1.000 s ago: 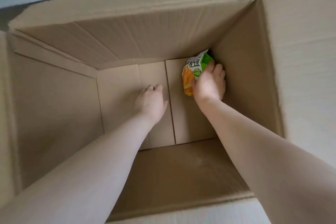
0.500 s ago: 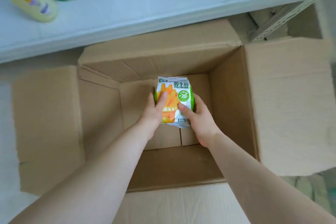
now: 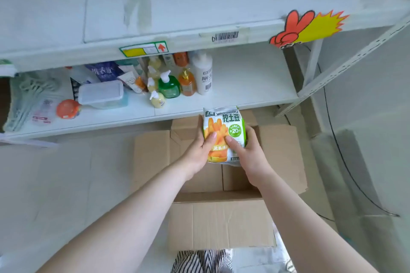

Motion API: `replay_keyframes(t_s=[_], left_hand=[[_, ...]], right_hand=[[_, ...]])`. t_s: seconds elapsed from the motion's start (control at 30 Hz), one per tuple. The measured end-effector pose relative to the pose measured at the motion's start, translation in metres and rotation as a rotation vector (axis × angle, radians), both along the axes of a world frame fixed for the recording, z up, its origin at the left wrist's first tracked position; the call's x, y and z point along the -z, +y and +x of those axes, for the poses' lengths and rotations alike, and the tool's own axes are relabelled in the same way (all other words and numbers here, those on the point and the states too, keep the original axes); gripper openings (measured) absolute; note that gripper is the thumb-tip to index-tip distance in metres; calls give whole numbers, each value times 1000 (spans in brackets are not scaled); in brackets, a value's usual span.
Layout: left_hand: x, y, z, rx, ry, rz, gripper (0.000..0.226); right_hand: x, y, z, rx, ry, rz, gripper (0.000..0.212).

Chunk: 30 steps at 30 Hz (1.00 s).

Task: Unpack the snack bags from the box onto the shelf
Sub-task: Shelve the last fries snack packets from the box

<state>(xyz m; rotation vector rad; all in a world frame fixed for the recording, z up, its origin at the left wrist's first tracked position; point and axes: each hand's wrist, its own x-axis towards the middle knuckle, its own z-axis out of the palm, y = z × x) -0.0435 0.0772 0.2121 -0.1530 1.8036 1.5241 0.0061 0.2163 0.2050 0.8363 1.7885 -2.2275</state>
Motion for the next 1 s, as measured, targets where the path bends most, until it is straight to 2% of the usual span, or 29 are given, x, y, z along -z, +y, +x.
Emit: replay_keyframes(t_s=[0.07,0.2,0.3,0.47,0.67,0.83,1.0], left_hand=[[-46,-15,1,43,38,-28,72],[-131,-49,-12,105,276,-156,85],[-182,-77,-23,249,379,-259,71],[-242,-121,-21,236,417,-298,33],[-303,-189,-40,185,563,-333,30],[-340,-265,-80,160,662,-297,19],[-359,-349,-136,221,839,-472,15]], right_hand=[[-34,-3,11,-33,12,42,50],[-100,-17,24,-180,96,96,42],[-142,-40,33,-269,179,78,43],[-194,-76,36,-388,274,88,59],[-242,-145,5,-410,357,239,74],[-258,-221,-47,-372,389,274,67],[-266,-309,-101,-389,392,285,71]])
